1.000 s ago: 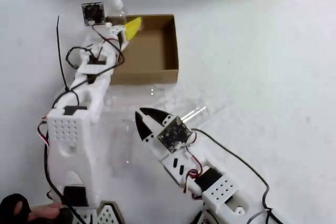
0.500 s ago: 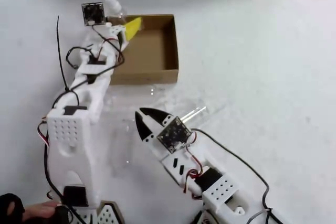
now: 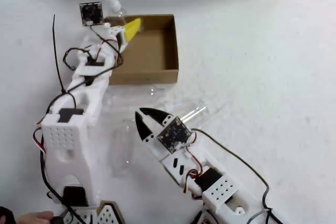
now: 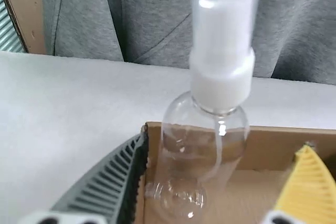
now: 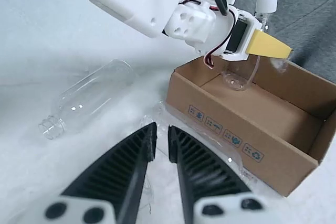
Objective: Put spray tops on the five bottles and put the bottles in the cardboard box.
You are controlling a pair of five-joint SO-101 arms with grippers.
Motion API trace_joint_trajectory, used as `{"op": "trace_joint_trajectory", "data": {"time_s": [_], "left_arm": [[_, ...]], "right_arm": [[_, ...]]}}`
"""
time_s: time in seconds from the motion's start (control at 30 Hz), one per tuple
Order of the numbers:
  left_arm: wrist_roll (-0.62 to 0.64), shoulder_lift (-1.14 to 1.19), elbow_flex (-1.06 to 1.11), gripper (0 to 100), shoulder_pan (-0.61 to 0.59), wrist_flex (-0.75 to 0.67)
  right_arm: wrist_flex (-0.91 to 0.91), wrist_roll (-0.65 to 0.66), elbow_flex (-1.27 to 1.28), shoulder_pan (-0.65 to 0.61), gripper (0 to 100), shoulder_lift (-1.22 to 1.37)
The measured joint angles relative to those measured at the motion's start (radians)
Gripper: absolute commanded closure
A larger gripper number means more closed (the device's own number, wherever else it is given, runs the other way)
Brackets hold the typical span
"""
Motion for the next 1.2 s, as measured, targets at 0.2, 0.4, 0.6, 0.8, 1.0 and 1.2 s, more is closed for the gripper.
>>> {"op": "trace_joint_trajectory", "data": {"time_s": [0.2,0.4,0.6,0.8,1.0,1.2], "left_arm": [[0.0,-0.023,0.015,60,0.0,0.0],[0.0,-0.025,0.015,60,-0.003,0.026],[0.0,-0.137,0.017,60,-0.011,0.236],[0.0,-0.232,0.017,60,-0.012,0.482],[0.0,-0.284,0.017,60,-0.017,0.643],[0.0,-0.359,0.017,60,-0.055,0.859]], "right_arm": [[0.0,0.0,0.0,0.0,98.4,0.0],[0.0,0.0,0.0,0.0,98.4,0.0],[0.0,0.0,0.0,0.0,98.4,0.0],[0.0,0.0,0.0,0.0,98.4,0.0],[0.0,0.0,0.0,0.0,98.4,0.0],[0.0,0.0,0.0,0.0,98.4,0.0]]}}
